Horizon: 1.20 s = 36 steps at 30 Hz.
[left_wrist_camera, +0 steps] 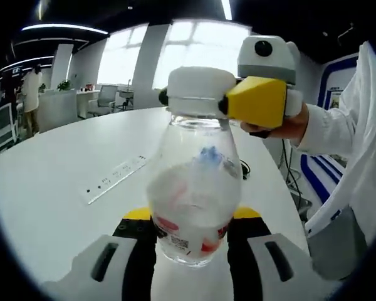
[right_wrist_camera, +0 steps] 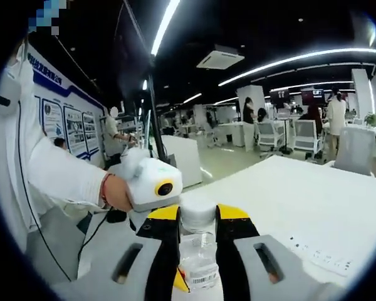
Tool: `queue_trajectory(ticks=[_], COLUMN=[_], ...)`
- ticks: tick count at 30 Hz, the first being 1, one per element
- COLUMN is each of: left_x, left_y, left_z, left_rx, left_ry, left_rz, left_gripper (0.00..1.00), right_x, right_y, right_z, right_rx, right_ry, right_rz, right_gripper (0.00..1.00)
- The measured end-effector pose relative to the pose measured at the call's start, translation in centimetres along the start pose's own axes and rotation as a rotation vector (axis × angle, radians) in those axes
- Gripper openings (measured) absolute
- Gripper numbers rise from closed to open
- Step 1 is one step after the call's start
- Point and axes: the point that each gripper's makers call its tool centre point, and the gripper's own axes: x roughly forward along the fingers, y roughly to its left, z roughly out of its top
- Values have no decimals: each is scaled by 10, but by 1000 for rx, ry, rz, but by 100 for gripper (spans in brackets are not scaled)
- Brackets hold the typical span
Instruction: Arrange the tabletop items into an orderly group along one side of the table until the central work area is clear of visible clutter.
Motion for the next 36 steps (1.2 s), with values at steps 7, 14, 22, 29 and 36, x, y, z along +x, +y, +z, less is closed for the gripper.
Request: queue_trajectory(ticks=[7, 14, 22, 29, 36], left_x=[14, 27, 39, 49, 55], left_y=[13, 25, 29, 33, 34], left_z=[-3, -9, -18, -25, -33], left_rx=[45, 101, 117, 124, 128], left_ry=[0, 23, 43, 52, 67], left_rz=[6, 10, 1, 2, 5], left_gripper=[43, 43, 43, 43, 43], right_x=[0, -1, -3, -5, -6], right_y=[-10, -21, -28, -37, -42], right_z=[-10, -23, -37, -48, -58], right_rx=[-66, -111, -142, -144, -137], right_ry=[53, 99, 138, 158, 174], right_rz=[-20, -41, -48, -60, -64], right_gripper=[19, 19, 19, 19, 19])
